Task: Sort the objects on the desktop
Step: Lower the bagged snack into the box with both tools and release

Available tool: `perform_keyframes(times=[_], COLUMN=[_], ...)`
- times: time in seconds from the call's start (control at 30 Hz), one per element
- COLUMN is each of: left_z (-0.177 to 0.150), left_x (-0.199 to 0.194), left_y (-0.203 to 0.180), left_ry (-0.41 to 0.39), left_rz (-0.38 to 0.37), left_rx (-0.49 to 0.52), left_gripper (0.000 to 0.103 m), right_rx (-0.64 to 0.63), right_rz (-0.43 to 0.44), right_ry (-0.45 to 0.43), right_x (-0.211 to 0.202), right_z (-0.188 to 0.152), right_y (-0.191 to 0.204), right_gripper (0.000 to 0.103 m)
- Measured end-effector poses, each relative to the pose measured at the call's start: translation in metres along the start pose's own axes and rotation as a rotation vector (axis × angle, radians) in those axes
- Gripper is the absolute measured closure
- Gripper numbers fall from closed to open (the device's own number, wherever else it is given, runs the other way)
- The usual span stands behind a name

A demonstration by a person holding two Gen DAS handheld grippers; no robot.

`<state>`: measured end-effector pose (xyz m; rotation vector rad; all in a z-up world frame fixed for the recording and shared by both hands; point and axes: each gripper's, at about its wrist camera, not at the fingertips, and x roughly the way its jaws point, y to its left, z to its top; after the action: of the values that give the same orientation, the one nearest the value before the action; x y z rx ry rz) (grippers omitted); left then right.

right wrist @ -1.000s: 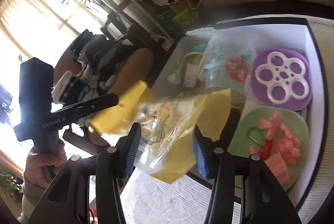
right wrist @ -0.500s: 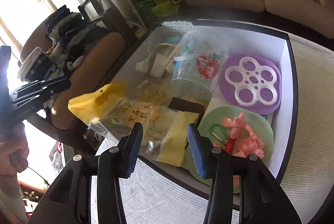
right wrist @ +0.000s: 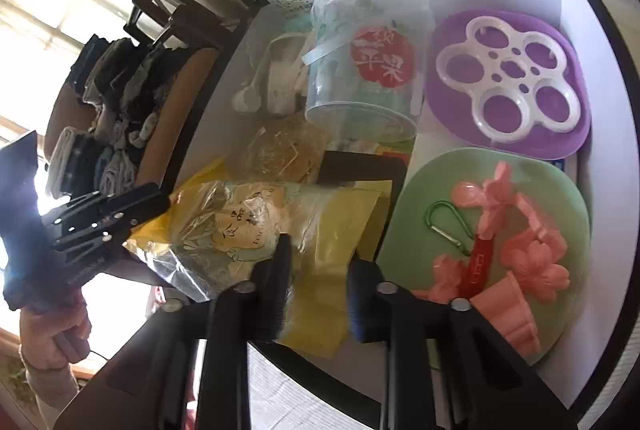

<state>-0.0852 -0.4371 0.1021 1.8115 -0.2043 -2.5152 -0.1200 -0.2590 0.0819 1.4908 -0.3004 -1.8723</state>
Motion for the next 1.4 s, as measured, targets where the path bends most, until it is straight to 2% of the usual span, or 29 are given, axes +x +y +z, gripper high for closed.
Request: perform_keyframes(times=[0.07, 0.13, 0.17, 0.23, 0.3, 0.43, 0.47, 0.5, 0.57, 0.63, 0.73, 0.8, 0.93, 1.1, 1.3, 1.4], left_z=[0.003, 0.006, 0.008, 0.014, 0.019, 0.027, 0.027, 0.025, 0.019, 0.009, -0.008, -0.013, -0.002, 0.016, 0.029, 0.028], left_x=[0.006, 0.006, 0.004, 0.002, 0.004, -0.004, -0.008, -0.013, -0.015, -0.022, -0.026, -0.016, 0.005, 0.046, 0.073, 0.082], left_y=[-0.011, -0.018, -0.023, -0.034, -0.040, -0.040, -0.035, -0.027, -0.011, 0.002, 0.007, 0.004, -0.009, -0.029, -0.033, -0.025], left_ry=[0.021, 0.014, 0.004, -0.024, -0.027, -0.057, -0.067, -0.073, -0.052, -0.041, -0.012, 0.033, 0.078, 0.196, 0.222, 0.223], left_rz=[-0.016, -0.102, -0.143, -0.167, -0.192, -0.172, -0.164, -0.149, -0.146, -0.151, -0.154, -0.149, -0.097, -0.029, -0.026, -0.067], left_rx=[0.033, 0.019, 0.010, 0.015, 0.008, -0.012, -0.023, -0.034, -0.053, -0.055, -0.017, 0.002, 0.032, 0.093, 0.066, 0.036], left_gripper=[0.103, 0.103, 0.103, 0.103, 0.103, 0.101, 0.100, 0.099, 0.099, 0.099, 0.099, 0.099, 0.099, 0.100, 0.100, 0.100], right_rx=[-0.018, -0.062, -0.094, -0.162, -0.274, -0.588, -0.682, -0.747, -0.730, -0.635, -0.478, -0.433, -0.424, -0.451, -0.397, -0.424], right_rz=[0.023, 0.024, 0.013, -0.029, -0.103, -0.319, -0.393, -0.441, -0.488, -0.457, -0.351, -0.308, -0.315, -0.345, -0.286, -0.319], right_ry=[-0.016, -0.038, -0.051, -0.092, -0.157, -0.271, -0.289, -0.272, -0.140, -0.039, -0.007, 0.000, 0.007, 0.038, 0.105, 0.108], right_x=[-0.003, -0.008, -0.010, -0.015, -0.022, -0.025, -0.020, -0.013, 0.007, 0.017, 0.007, 0.004, 0.003, 0.014, 0.031, 0.030], right_z=[0.001, -0.001, -0.003, -0.007, -0.013, -0.030, -0.035, -0.038, -0.033, -0.028, -0.018, -0.014, -0.014, -0.016, -0.006, -0.008], right_y=[0.005, 0.015, 0.020, 0.032, 0.049, 0.088, 0.096, 0.099, 0.087, 0.071, 0.051, 0.043, 0.041, 0.049, 0.044, 0.046], right_gripper=[0.084, 0.084, 0.084, 0.083, 0.083, 0.084, 0.084, 0.084, 0.084, 0.084, 0.084, 0.084, 0.084, 0.084, 0.081, 0.077])
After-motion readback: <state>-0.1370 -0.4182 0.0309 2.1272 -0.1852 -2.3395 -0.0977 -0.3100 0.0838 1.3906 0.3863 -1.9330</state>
